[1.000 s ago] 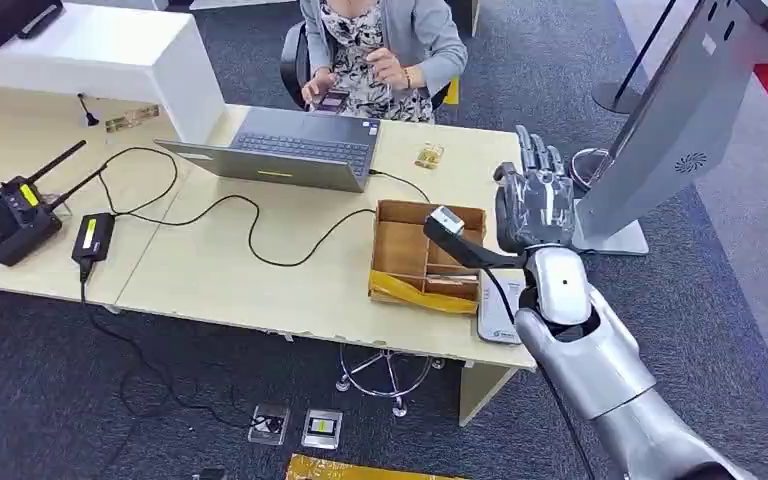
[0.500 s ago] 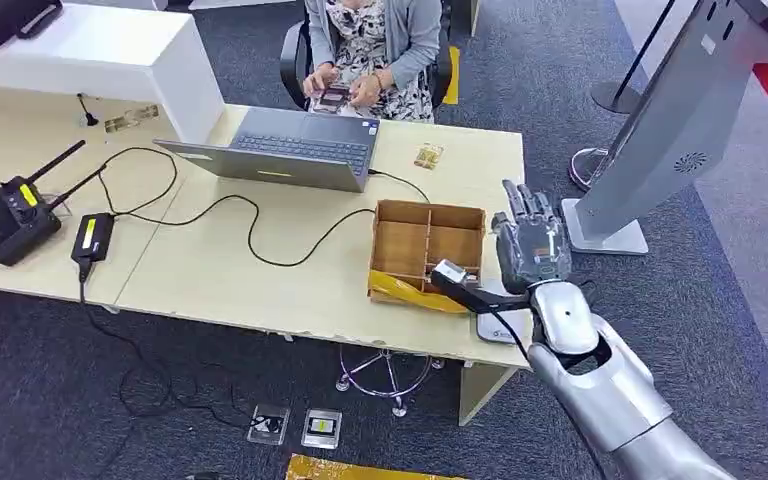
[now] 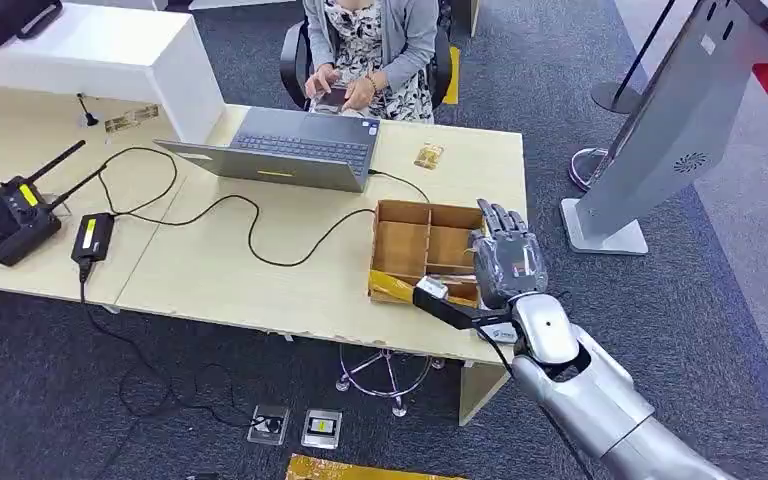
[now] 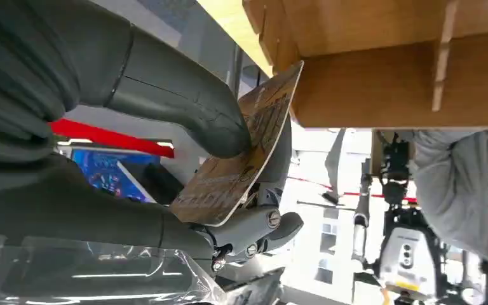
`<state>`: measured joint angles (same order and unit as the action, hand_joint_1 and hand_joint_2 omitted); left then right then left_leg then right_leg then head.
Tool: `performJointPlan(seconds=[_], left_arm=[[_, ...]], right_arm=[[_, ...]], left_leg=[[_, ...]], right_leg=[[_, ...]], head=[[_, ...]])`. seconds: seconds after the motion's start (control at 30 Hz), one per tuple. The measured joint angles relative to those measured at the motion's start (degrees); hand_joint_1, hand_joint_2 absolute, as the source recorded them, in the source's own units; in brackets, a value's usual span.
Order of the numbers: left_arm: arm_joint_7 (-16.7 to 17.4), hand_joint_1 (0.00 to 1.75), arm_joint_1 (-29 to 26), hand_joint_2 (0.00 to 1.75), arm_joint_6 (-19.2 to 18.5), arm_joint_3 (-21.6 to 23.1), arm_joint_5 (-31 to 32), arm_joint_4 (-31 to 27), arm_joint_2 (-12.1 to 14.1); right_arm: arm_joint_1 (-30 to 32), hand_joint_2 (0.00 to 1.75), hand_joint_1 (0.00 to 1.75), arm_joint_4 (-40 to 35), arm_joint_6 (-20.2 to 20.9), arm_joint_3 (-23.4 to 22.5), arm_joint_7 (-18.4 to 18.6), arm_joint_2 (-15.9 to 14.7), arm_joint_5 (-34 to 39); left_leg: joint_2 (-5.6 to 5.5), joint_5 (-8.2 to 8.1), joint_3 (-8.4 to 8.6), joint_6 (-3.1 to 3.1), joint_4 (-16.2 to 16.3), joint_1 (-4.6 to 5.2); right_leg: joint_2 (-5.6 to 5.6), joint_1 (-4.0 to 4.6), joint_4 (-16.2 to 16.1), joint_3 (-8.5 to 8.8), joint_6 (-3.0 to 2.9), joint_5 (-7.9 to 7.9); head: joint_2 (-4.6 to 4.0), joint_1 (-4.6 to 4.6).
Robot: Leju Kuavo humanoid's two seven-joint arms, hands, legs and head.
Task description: Pass the card to the sensor for recognition and then transmit it.
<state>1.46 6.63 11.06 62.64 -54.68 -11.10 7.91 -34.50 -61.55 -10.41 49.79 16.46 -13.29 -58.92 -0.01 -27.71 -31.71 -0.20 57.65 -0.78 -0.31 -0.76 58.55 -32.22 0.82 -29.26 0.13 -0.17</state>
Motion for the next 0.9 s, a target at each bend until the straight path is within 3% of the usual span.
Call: performJointPlan(seconds=[0.27, 0.57, 0.9], left_arm=[[1.3, 0.00, 0.0, 1.75, 1.0, 0.0, -0.7, 0.0, 0.1], [1.7, 0.00, 0.0, 1.75, 0.9, 0.0, -0.7, 0.0, 0.5], [1.6, 0.00, 0.0, 1.75, 1.6, -0.3, -1.4, 0.0, 0.4]], right_arm=[[-4.8, 1.75, 1.75, 6.6, -0.2, 1.7, 1.1, -1.7, -0.8], [-6.2, 1.75, 1.75, 12.5, -0.4, 2.0, 0.7, -2.7, 0.6], [-5.2, 1.75, 1.75, 16.7, -4.9, 2.2, -2.1, -2.4, 3.3]], left_leg=[[-0.01, 0.00, 0.00, 0.00, 0.0, 0.00], [-0.01, 0.00, 0.00, 0.00, 0.0, 0.00], [-0.01, 0.00, 0.00, 0.00, 0.0, 0.00]], right_leg=[[-0.03, -0.01, 0.0, 0.01, 0.00, 0.00], [0.00, 0.00, 0.0, -0.01, 0.00, 0.00], [0.00, 0.00, 0.0, 0.00, 0.00, 0.00]], head=[[0.00, 0.00], [0.00, 0.02], [0.00, 0.00]])
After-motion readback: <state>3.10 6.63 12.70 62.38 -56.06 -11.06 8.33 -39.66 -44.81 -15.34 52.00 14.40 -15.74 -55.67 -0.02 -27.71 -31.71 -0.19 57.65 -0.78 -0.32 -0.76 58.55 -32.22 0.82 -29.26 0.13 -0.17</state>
